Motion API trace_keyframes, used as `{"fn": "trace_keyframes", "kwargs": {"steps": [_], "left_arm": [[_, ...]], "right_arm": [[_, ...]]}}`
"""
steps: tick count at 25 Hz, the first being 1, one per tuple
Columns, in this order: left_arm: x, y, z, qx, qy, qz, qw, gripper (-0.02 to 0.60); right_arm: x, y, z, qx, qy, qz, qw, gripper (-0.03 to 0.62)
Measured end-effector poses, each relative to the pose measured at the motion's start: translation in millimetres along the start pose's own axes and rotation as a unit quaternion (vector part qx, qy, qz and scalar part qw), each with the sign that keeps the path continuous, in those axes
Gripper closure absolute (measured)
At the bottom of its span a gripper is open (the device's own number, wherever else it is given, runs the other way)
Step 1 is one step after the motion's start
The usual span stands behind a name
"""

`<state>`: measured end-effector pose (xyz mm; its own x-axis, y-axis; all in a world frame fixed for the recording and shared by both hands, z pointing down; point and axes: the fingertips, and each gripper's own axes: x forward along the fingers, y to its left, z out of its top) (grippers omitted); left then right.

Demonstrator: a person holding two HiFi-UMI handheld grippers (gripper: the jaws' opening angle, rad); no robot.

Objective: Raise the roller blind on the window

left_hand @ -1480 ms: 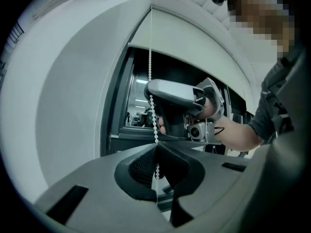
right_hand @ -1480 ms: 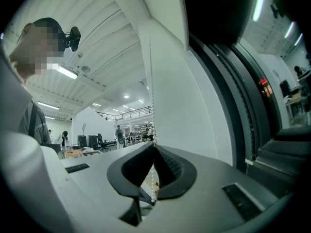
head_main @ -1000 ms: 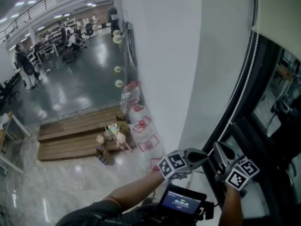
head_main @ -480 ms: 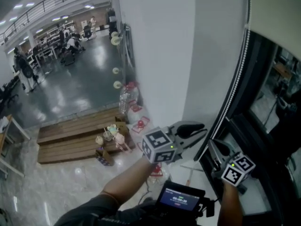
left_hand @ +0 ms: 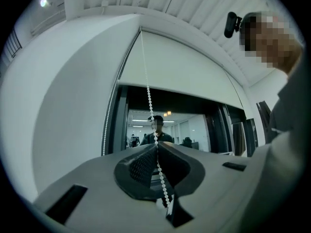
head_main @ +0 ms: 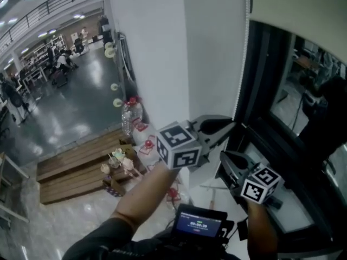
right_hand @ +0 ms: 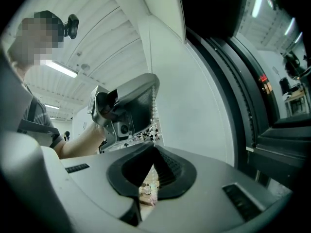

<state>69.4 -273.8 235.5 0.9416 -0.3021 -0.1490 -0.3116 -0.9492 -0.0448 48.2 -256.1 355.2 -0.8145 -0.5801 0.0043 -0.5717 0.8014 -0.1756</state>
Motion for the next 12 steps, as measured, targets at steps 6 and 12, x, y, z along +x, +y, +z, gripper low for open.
{"fn": "trace_keyframes", "kwargs": {"steps": [6,12], "left_arm": [[-6,0,-2,-0.012,-0.033,-0.008,0.9994,0.578],[-9,-6,-23,-0.011,-0.023,-0.004,0.9997,0.578]], "right_arm": [[-3,-1,0,0.007,-0.006,-0.006,1.000,0.594],[1,-3,-24,0.026,0.015,-0.009,0.999,0.594]]}}
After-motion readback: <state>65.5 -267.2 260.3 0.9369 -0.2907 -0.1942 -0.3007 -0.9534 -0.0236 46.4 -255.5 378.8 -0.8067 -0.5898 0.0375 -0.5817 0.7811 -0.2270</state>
